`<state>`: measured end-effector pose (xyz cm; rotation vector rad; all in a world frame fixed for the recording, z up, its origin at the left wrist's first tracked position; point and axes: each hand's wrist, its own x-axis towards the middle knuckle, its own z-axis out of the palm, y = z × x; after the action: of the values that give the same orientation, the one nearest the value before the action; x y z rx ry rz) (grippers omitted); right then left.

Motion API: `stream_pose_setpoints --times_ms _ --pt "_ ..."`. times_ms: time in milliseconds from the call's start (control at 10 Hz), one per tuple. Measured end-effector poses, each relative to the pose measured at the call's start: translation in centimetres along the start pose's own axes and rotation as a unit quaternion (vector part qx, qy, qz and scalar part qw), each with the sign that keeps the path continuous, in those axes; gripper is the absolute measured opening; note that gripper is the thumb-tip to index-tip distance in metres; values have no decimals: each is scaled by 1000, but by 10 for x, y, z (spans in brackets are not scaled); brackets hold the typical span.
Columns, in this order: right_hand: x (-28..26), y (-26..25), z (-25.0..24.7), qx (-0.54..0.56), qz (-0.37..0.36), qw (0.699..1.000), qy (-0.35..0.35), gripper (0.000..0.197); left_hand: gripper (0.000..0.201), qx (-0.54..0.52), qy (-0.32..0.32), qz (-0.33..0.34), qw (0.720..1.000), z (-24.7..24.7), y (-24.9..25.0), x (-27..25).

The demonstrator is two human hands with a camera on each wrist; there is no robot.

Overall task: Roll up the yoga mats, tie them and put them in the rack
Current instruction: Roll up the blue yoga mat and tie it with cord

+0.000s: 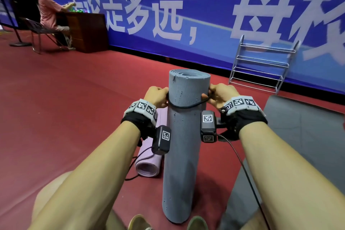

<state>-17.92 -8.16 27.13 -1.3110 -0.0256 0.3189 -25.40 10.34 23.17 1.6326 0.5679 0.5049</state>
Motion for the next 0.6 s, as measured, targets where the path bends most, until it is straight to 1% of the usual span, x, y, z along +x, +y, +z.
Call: stream_pose_setpoints --times_ms 100,200,300,400,500,600 --pt "10 -3 -3 -82 8 997 4 24 32 40 -26 12 999 -1 0 8" --pt "16 -4 -4 -142 -1 990 0 26 34 35 -15 12 999 -2 -7 8" --pt "17 16 -12 -272 -31 962 7 30 37 24 17 -19 999 -2 -37 18" --pt "26 50 -29 -319 -9 948 -1 31 27 48 -7 -65 997 -2 -65 18" --pt "37 111 -52 -348 86 933 -26 30 30 134 -100 -114 979 3 -101 11" --pt "43 135 -62 -358 120 926 -30 24 26 152 -143 -140 968 7 -121 4"
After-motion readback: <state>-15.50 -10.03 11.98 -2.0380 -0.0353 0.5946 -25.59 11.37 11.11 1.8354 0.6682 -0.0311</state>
